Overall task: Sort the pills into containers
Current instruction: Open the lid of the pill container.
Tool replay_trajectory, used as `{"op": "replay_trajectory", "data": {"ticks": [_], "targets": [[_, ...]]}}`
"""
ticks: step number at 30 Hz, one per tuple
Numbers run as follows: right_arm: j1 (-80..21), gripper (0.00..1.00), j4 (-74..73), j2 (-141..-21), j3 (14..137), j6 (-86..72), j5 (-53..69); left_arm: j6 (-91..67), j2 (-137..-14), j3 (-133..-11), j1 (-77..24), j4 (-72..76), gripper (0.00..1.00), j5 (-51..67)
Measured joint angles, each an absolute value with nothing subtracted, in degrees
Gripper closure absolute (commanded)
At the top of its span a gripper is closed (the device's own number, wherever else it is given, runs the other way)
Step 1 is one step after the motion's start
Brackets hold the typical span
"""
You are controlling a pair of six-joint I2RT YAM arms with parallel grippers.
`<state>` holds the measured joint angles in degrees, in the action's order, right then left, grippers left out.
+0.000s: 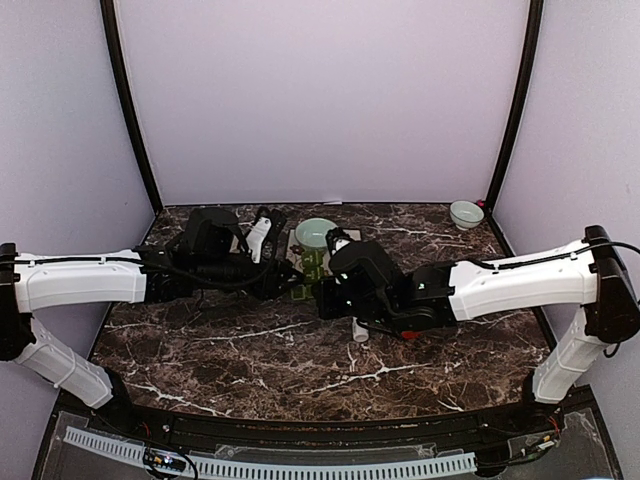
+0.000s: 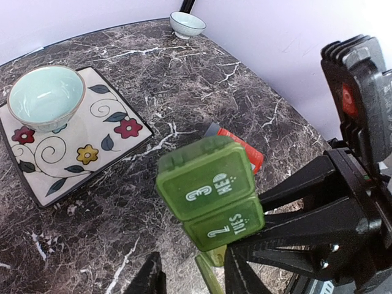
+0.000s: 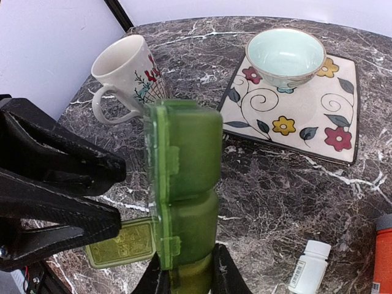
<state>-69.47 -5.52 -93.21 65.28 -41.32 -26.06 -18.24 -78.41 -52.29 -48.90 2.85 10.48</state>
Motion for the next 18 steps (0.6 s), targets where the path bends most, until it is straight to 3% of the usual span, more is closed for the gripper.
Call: {"op": "replay_trajectory", "data": {"ticks": [4, 9, 13, 18], "targets": [[-69.32, 1.00, -5.58, -93.21, 64.40, -41.69, -25.78, -18.74, -78.41, -52.25, -48.90, 2.85, 0.75, 11.31], [-69.14, 1.00, -5.89, -91.83, 63.72, -42.09, -25.74, -19.25, -78.39, -51.68, -48.90, 2.83, 0.76, 11.99], [-69.10, 1.00, -6.20, -91.53, 63.70, -42.09, -25.69, -19.92, -78.39, -51.68, -48.75, 2.85, 0.70, 13.04], [-69.10, 1.00, -6.20, -91.53, 63.70, -42.13, -25.56, -20.69, -78.39, -51.59, -48.73, 2.81, 0.54, 14.22]]}}
